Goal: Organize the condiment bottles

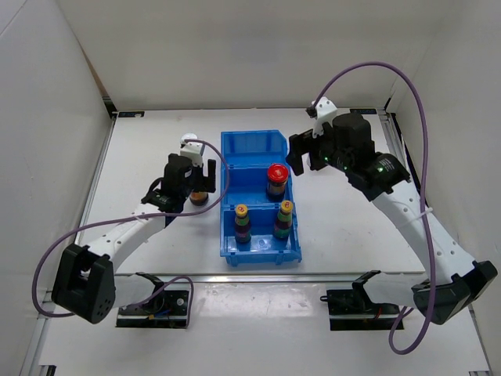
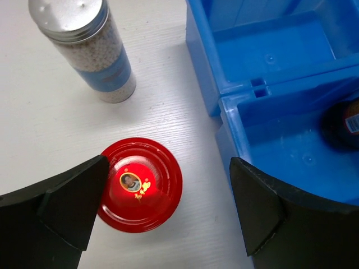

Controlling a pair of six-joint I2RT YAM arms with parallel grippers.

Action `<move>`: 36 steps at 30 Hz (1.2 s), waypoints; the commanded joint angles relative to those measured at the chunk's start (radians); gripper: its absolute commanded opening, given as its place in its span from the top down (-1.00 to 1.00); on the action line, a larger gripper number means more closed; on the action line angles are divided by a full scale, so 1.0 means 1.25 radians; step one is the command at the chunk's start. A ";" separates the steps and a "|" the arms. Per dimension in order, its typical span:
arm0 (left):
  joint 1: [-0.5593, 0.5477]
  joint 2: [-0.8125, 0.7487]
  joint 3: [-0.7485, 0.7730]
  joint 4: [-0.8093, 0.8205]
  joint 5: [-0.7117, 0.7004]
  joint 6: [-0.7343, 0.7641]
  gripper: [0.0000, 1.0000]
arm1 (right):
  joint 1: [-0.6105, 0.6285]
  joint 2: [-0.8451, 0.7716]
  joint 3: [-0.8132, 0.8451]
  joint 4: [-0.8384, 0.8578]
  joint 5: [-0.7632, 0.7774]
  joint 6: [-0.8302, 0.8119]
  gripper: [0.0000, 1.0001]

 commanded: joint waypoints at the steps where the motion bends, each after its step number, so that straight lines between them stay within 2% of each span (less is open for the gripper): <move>1: 0.004 -0.047 0.016 -0.037 -0.046 -0.007 -1.00 | -0.004 -0.028 -0.006 0.008 0.005 0.002 -1.00; 6: 0.012 -0.065 -0.016 -0.021 -0.066 -0.016 -1.00 | -0.004 -0.028 -0.013 0.008 -0.003 0.002 -1.00; 14: 0.012 0.070 0.019 -0.072 -0.052 -0.045 -1.00 | -0.004 -0.028 -0.013 0.008 -0.010 0.002 -1.00; 18: 0.012 0.095 0.029 -0.064 -0.037 -0.070 -0.97 | -0.004 -0.028 -0.013 0.008 -0.010 0.002 -1.00; 21: 0.012 0.095 0.029 -0.064 -0.037 -0.070 -0.79 | -0.004 -0.028 -0.013 0.008 -0.010 0.002 -1.00; 22: 0.012 0.095 0.029 -0.064 -0.037 -0.070 -0.60 | -0.004 -0.036 -0.013 0.008 -0.010 0.002 -1.00; 28: 0.019 0.048 0.022 -0.047 -0.059 -0.033 -0.05 | -0.004 -0.044 -0.020 0.008 -0.010 0.002 -1.00; 31: 0.019 0.038 0.038 -0.047 -0.059 -0.023 0.02 | -0.004 -0.051 -0.028 0.008 -0.010 0.002 -1.00; 36: 0.019 -0.039 0.092 -0.068 -0.051 -0.005 0.31 | -0.004 -0.058 -0.035 0.000 -0.003 0.002 -1.00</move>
